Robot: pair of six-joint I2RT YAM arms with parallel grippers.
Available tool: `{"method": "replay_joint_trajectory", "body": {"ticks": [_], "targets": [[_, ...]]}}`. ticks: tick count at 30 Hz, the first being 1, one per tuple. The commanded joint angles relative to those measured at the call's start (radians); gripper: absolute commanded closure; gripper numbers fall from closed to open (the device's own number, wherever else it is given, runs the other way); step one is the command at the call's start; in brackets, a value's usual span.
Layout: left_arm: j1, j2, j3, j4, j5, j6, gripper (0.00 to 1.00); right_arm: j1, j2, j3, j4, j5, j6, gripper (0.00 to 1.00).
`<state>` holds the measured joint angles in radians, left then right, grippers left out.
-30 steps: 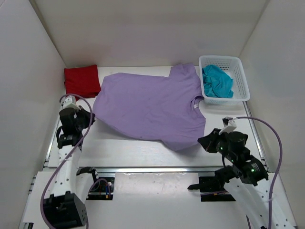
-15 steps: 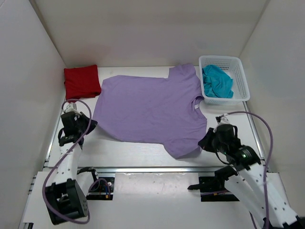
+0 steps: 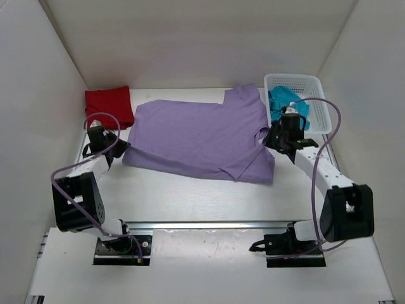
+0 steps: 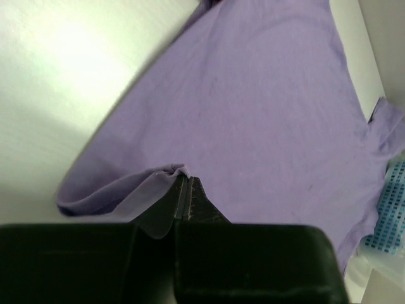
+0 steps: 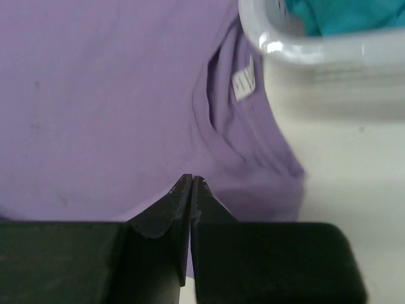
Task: Fold and stack the t-shirts
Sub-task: Fold the flattened tshirt in 1/3 of the way
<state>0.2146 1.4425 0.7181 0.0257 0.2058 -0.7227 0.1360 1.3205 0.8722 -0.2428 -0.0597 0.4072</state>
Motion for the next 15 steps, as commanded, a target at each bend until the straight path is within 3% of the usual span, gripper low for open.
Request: {"method": "replay_joint_trajectory", "body": {"ticks": [1,15], "targets": [[-0.004,0.039,0.092,0.046,-0.031,-0.004,1.00,0.004,0.089,0.123,0.149,0.030,-0.042,1.00],[-0.009,0.246,0.233,0.022,-0.080,0.039,1.00,-0.026,0.480,0.478,0.083,0.054,-0.128,1.00]]}}
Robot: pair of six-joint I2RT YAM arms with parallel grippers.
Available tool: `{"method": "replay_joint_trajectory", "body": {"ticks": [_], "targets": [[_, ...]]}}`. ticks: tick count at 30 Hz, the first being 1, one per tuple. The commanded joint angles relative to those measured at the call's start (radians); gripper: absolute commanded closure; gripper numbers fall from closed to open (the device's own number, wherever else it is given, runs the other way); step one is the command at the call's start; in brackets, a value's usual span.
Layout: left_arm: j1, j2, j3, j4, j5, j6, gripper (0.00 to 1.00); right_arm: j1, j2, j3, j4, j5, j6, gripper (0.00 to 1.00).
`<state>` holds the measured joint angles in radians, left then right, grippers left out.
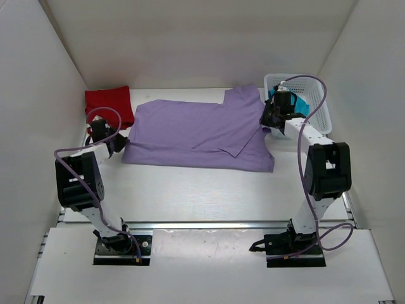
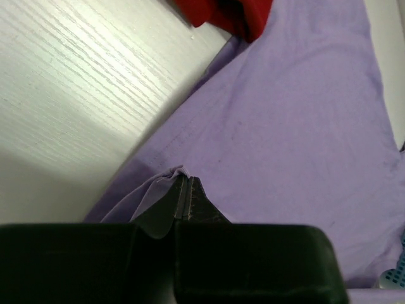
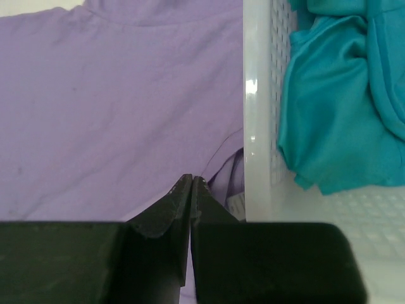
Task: Fold and stack the t-shirts
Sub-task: Fold the flattened tshirt in 1/3 of the way
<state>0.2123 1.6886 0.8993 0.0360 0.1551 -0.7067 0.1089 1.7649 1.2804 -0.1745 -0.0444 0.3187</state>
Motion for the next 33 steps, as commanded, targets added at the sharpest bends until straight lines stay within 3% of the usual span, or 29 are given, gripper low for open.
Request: {"method": "replay_joint_trajectory", "body": {"ticks": [1,4,8,13,14,16,17,20,21,23,25,30,32,33], "targets": [[-0.005,0.014,0.061,0.010,-0.041,0.023,1.00,-0.006,0.057,0.091,0.010,0.041,-0.044,1.00],[-0.001,0.042,0.091,-0.004,-0.048,0.036,1.00,-0.008,0.090,0.120,0.013,0.043,-0.046,1.00],[0.009,0.072,0.136,-0.033,-0.052,0.067,0.89,-0.005,0.117,0.145,0.013,0.072,-0.046,1.00],[0.007,0.046,0.145,-0.036,-0.043,0.101,0.57,0.009,0.105,0.149,0.026,0.077,-0.040,0.96],[0.007,0.039,0.139,-0.036,-0.034,0.110,0.40,0.008,0.097,0.154,0.015,0.071,-0.038,0.89],[0.019,0.016,0.109,-0.071,-0.037,0.113,0.24,0.018,0.082,0.160,0.014,0.061,-0.033,0.75],[0.025,-0.016,0.090,-0.061,-0.034,0.102,0.24,0.026,0.065,0.169,0.000,0.055,-0.038,0.72],[0.045,-0.115,-0.031,-0.012,-0.035,0.075,0.53,0.032,-0.002,0.151,0.001,0.054,-0.024,0.58],[0.048,-0.157,-0.083,-0.010,-0.028,0.076,0.57,0.038,-0.037,0.126,0.007,0.051,-0.015,0.57],[0.045,-0.205,-0.143,0.008,-0.020,0.050,0.63,0.047,-0.125,0.050,0.030,0.020,0.017,0.70],[0.032,-0.239,-0.226,0.036,-0.032,0.033,0.67,0.075,-0.235,-0.079,0.065,-0.015,0.055,1.00],[0.055,-0.215,-0.246,0.030,-0.031,-0.002,0.56,0.205,-0.439,-0.379,0.167,-0.020,0.085,0.99],[0.070,-0.182,-0.254,0.053,0.003,-0.010,0.41,0.245,-0.494,-0.469,0.147,-0.061,0.094,0.94],[0.075,-0.178,-0.267,0.079,0.009,-0.022,0.27,0.268,-0.511,-0.487,0.153,-0.063,0.092,0.94]]}}
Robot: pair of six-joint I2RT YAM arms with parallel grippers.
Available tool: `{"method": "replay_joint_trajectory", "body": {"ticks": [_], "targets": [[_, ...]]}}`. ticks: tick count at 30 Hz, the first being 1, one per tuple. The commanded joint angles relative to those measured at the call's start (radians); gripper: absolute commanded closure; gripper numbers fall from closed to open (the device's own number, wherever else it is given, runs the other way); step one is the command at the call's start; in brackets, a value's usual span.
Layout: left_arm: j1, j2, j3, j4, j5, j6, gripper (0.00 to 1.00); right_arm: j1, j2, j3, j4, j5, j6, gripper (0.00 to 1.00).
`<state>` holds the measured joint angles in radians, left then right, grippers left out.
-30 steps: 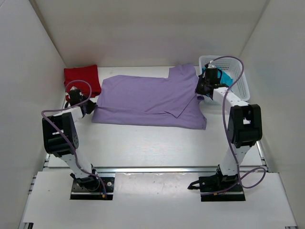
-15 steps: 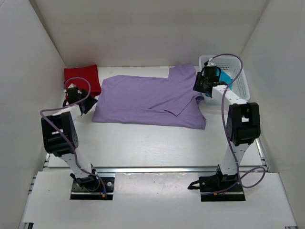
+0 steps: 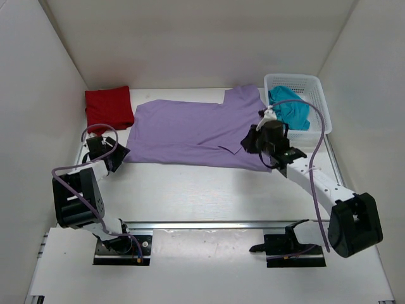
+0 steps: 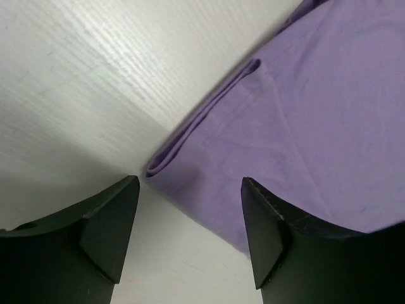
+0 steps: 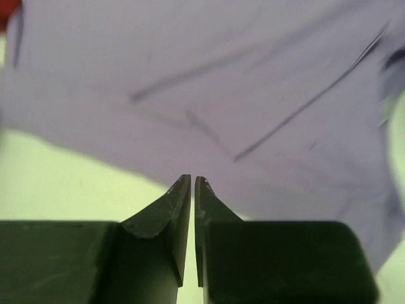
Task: Fold and stack the t-shirts
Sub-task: Fold the flattened tshirt in 1/3 of the way
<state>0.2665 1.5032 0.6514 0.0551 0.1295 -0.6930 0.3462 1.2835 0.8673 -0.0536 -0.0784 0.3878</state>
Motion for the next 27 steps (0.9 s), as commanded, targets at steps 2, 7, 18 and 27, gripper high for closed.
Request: {"method": "replay_joint_trajectory", "body": {"ticks": [2,7,18,27], "targets": [[0.027,0.002,-0.036,0.063,0.051,-0.045,0.21,0.056,-0.088,-0.158,0.034,-0.032,0.032,0.93],[0.008,-0.032,-0.056,0.081,-0.018,-0.069,0.54,0.080,-0.190,-0.306,0.089,-0.063,0.077,0.93],[0.013,0.031,-0.067,0.127,-0.017,-0.103,0.93,-0.064,-0.360,-0.510,0.057,0.021,0.149,0.63],[0.025,0.064,-0.029,0.095,-0.024,-0.046,1.00,-0.257,-0.305,-0.588,0.153,0.025,0.178,0.55]]}}
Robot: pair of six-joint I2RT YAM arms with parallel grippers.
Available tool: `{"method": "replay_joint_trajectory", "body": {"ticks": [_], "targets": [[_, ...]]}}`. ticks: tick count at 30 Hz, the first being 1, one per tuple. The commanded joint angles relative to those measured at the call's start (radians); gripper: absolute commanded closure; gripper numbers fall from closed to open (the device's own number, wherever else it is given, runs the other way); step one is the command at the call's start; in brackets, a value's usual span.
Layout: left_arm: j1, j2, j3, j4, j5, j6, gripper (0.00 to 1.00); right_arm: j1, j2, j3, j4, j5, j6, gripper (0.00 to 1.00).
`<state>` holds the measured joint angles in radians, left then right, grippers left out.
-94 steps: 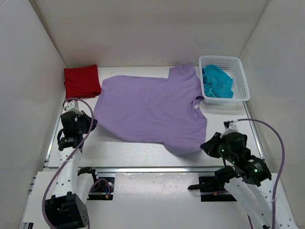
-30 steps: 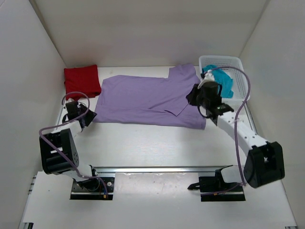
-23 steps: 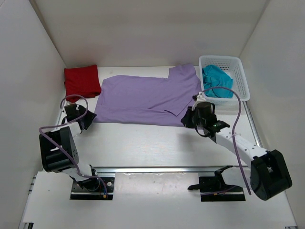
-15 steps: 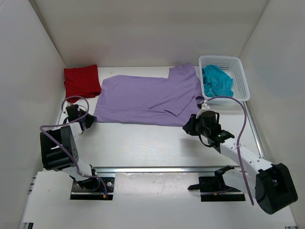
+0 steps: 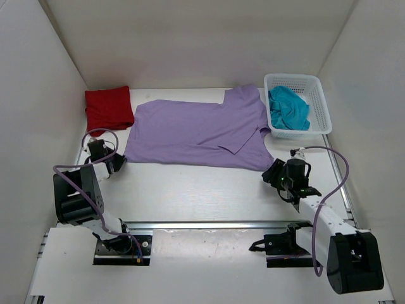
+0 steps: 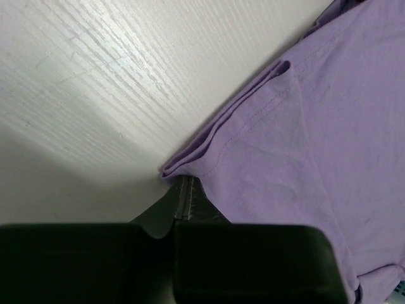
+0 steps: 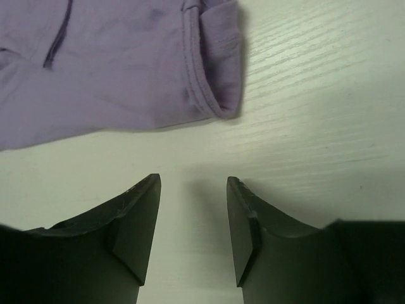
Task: Fold and stack the t-shirts
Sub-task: Fold the flattened tshirt in 1/3 of the way
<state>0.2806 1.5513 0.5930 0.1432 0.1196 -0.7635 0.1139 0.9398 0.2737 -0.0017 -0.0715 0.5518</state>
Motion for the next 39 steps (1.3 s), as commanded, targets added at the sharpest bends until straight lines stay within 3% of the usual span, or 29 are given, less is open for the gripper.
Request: {"method": "replay_joint_trajectory", "body": {"ticks": [1,4,7,11,12,13,15,17,21,24,30,33,35,38,39], "targets": [[0.003,0.024,0.027,0.006,-0.006,0.029,1.00,-0.032,0.060,0.012,0.112,0.015,0.022,0.55],[-0.006,0.035,0.030,0.009,-0.006,0.030,1.00,-0.060,0.154,0.027,0.175,0.025,0.023,0.55],[-0.006,0.039,0.037,0.007,0.000,0.035,1.00,-0.088,0.235,0.036,0.255,0.018,0.057,0.66],[0.008,0.062,0.048,-0.014,0.017,0.047,1.00,-0.089,0.302,0.065,0.305,0.022,0.068,0.69],[0.012,0.069,0.050,-0.016,0.020,0.046,1.00,-0.085,0.315,0.084,0.301,0.029,0.062,0.72],[0.012,0.072,0.050,-0.028,0.026,0.050,1.00,-0.098,0.335,0.108,0.295,0.021,0.065,0.86],[0.022,0.069,0.053,-0.040,0.031,0.050,1.00,-0.100,0.353,0.111,0.287,0.000,0.075,0.98],[0.031,0.061,0.033,-0.044,0.051,0.043,1.00,-0.108,0.341,0.087,0.279,0.001,0.085,1.00],[0.103,0.029,-0.050,0.006,0.176,-0.010,1.00,-0.083,0.240,0.003,0.252,0.015,0.106,1.00],[0.127,-0.017,-0.081,-0.053,0.170,0.021,1.00,-0.102,0.104,-0.095,0.198,-0.017,0.120,1.00],[0.228,-0.199,-0.246,-0.128,0.290,0.041,1.00,-0.148,-0.313,-0.153,-0.134,-0.080,0.114,1.00],[0.259,-0.322,-0.314,-0.175,0.282,0.079,1.00,-0.097,-0.438,-0.172,-0.243,-0.080,0.144,1.00],[0.202,-0.390,-0.318,-0.175,0.218,0.082,1.00,-0.041,-0.472,-0.172,-0.254,-0.044,0.181,1.00],[0.086,-0.428,-0.276,-0.154,0.131,0.029,0.78,-0.039,-0.469,-0.151,-0.250,-0.037,0.163,0.92],[0.066,-0.409,-0.265,-0.114,0.133,0.012,0.75,-0.077,-0.461,-0.136,-0.247,-0.075,0.137,0.83]]}}
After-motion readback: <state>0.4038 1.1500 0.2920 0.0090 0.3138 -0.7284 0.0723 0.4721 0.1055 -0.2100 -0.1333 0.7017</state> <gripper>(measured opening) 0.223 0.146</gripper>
